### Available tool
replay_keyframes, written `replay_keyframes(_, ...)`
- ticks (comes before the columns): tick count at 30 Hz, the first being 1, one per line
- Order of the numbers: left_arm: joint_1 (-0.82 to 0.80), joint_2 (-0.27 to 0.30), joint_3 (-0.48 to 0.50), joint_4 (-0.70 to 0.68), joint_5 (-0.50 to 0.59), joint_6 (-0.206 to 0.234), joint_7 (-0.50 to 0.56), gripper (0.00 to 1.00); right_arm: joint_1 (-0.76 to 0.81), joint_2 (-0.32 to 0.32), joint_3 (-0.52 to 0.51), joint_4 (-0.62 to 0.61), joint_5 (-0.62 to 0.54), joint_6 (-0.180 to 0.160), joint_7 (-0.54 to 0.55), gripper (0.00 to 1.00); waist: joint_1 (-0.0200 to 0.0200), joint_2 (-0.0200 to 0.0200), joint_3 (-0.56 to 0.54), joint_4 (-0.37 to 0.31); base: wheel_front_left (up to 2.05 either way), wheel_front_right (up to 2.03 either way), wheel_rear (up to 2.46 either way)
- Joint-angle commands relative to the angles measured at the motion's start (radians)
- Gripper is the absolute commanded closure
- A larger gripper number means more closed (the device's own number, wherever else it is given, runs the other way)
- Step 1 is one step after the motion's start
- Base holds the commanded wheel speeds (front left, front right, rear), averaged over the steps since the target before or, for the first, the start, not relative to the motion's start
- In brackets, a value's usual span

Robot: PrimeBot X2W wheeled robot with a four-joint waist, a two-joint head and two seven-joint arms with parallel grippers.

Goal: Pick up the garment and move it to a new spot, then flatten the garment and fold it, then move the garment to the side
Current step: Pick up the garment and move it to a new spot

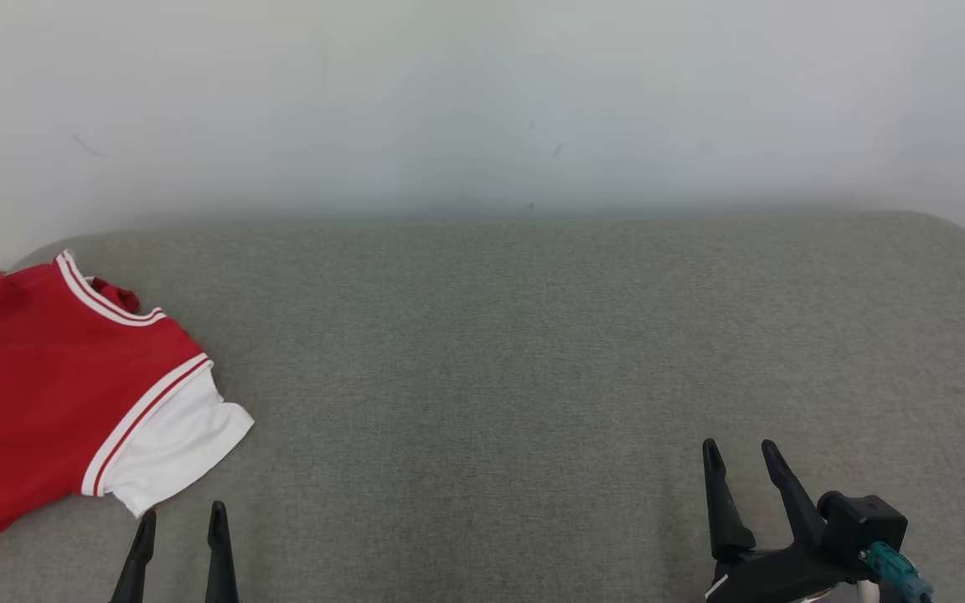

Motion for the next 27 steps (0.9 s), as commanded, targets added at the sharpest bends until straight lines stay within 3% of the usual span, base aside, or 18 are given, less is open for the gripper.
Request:
replay_keyframes(1, 0.006, 0.000, 0.006, 0.005, 0.009, -0.002, -0.006, 0.00, 0.003, -0.003, 0.001, 0.005, 0.008, 0.001, -0.004, 0.00, 0.0000, 0.0000, -0.001, 0.016, 0.00, 0.00, 0.00)
replay_keyframes(27, 0.046, 0.011, 0.057, 0.020, 0.042, -0.010, -0.006, 0.00, 0.041, -0.003, 0.040, 0.033, 0.028, 0.001, -0.007, 0.00, 0.0000, 0.0000, -0.040, 0.305, 0.00, 0.00, 0.00)
